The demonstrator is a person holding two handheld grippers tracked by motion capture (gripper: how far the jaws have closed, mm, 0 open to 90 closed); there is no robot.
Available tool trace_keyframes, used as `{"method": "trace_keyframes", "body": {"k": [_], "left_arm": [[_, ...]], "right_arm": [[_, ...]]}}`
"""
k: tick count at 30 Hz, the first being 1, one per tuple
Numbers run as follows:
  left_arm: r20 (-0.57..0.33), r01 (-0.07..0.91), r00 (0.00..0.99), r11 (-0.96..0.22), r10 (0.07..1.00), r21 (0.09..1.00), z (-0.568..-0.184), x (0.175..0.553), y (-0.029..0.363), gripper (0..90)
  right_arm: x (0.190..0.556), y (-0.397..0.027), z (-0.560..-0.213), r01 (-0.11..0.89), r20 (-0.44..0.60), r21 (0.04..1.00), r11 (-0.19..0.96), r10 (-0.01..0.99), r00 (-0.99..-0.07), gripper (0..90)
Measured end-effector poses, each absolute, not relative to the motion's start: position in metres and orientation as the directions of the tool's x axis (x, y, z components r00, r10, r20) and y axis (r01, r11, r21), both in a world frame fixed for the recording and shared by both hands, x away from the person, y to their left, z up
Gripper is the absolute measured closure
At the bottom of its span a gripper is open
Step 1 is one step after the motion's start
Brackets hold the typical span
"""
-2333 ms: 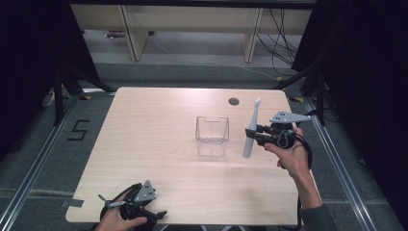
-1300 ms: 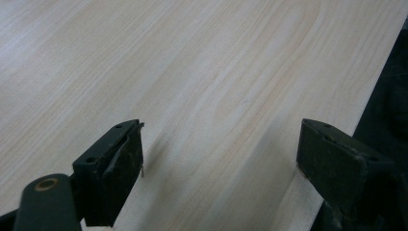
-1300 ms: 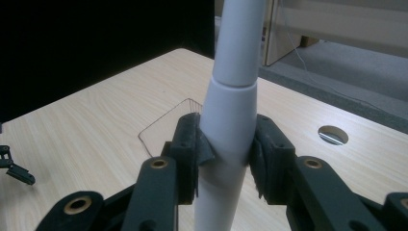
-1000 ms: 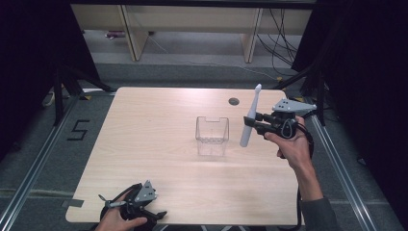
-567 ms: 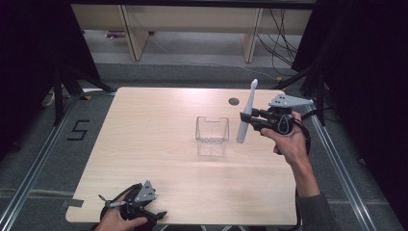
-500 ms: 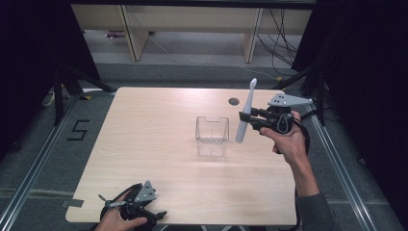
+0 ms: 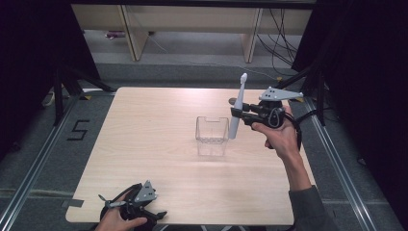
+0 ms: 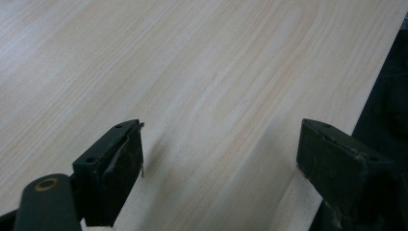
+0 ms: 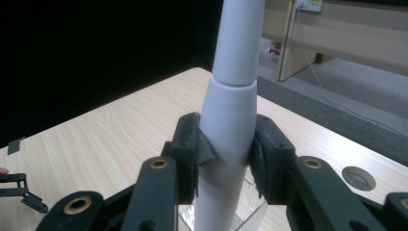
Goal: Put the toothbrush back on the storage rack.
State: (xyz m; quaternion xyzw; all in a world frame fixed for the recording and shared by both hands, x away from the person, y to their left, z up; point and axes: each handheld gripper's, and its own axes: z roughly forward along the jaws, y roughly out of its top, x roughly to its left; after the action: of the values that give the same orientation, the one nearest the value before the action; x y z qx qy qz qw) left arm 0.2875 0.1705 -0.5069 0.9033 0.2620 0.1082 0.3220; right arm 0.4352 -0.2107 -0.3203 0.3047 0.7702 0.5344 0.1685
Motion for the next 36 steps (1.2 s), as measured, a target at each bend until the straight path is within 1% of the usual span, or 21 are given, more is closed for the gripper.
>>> {"method": "trace_keyframes", "body": {"k": [4, 5, 7, 8, 13, 15, 17, 18, 22, 27, 30, 31, 33, 35, 36], "left_arm": [[0.023, 0.404, 0.844, -0.662, 0.537, 0.631, -0.506, 0.288, 0.171, 15.8], [0.022, 0.405, 0.843, -0.66, 0.538, 0.632, -0.506, 0.288, 0.171, 15.8], [0.029, 0.399, 0.843, -0.661, 0.537, 0.636, -0.506, 0.287, 0.17, 15.8], [0.024, 0.404, 0.84, -0.655, 0.542, 0.639, -0.507, 0.287, 0.17, 15.8], [0.013, 0.418, 0.836, -0.652, 0.548, 0.633, -0.507, 0.287, 0.17, 15.8], [0.023, 0.403, 0.842, -0.657, 0.54, 0.637, -0.507, 0.287, 0.17, 15.8], [0.027, 0.4, 0.843, -0.659, 0.538, 0.636, -0.506, 0.287, 0.17, 15.7], [0.017, 0.413, 0.836, -0.649, 0.549, 0.639, -0.507, 0.286, 0.17, 15.8], [0.029, 0.399, 0.842, -0.658, 0.538, 0.639, -0.506, 0.287, 0.171, 15.8], [0.019, 0.411, 0.837, -0.65, 0.547, 0.639, -0.507, 0.286, 0.17, 15.8], [0.03, 0.398, 0.842, -0.658, 0.538, 0.639, -0.506, 0.287, 0.171, 15.8], [0.03, 0.398, 0.843, -0.659, 0.538, 0.639, -0.506, 0.287, 0.171, 15.8], [0.017, 0.413, 0.836, -0.649, 0.549, 0.639, -0.507, 0.286, 0.17, 15.8], [0.03, 0.397, 0.843, -0.659, 0.537, 0.638, -0.506, 0.287, 0.171, 15.8], [0.029, 0.397, 0.843, -0.658, 0.537, 0.639, -0.506, 0.287, 0.171, 15.8]], "right_arm": [[0.438, -0.204, -0.318, 0.298, 0.076, 0.922, 0.247, 0.64, -0.764, 65.9], [0.441, -0.202, -0.318, 0.277, 0.053, 0.926, 0.256, 0.638, -0.768, 65.9], [0.442, -0.198, -0.319, 0.292, 0.072, 0.925, 0.245, 0.639, -0.766, 65.9], [0.444, -0.197, -0.32, 0.276, 0.055, 0.928, 0.251, 0.639, -0.767, 65.9], [0.45, -0.189, -0.323, 0.29, 0.068, 0.922, 0.257, 0.63, -0.773, 65.9], [0.452, -0.187, -0.324, 0.279, 0.056, 0.924, 0.262, 0.629, -0.775, 65.9], [0.454, -0.184, -0.327, 0.289, 0.07, 0.923, 0.253, 0.628, -0.775, 65.9], [0.456, -0.184, -0.328, 0.279, 0.055, 0.923, 0.266, 0.627, -0.777, 65.9], [0.458, -0.178, -0.333, 0.311, 0.081, 0.912, 0.267, 0.626, -0.776, 65.9], [0.463, -0.176, -0.337, 0.31, 0.077, 0.912, 0.269, 0.63, -0.773, 65.9], [0.466, -0.174, -0.34, 0.313, 0.086, 0.912, 0.265, 0.623, -0.778, 65.9], [0.467, -0.174, -0.34, 0.3, 0.067, 0.916, 0.268, 0.633, -0.771, 65.9], [0.468, -0.173, -0.342, 0.323, 0.094, 0.91, 0.259, 0.631, -0.77, 65.9], [0.468, -0.172, -0.343, 0.33, 0.093, 0.906, 0.266, 0.636, -0.766, 65.9], [0.471, -0.171, -0.346, 0.318, 0.084, 0.912, 0.259, 0.64, -0.764, 65.9]]}}
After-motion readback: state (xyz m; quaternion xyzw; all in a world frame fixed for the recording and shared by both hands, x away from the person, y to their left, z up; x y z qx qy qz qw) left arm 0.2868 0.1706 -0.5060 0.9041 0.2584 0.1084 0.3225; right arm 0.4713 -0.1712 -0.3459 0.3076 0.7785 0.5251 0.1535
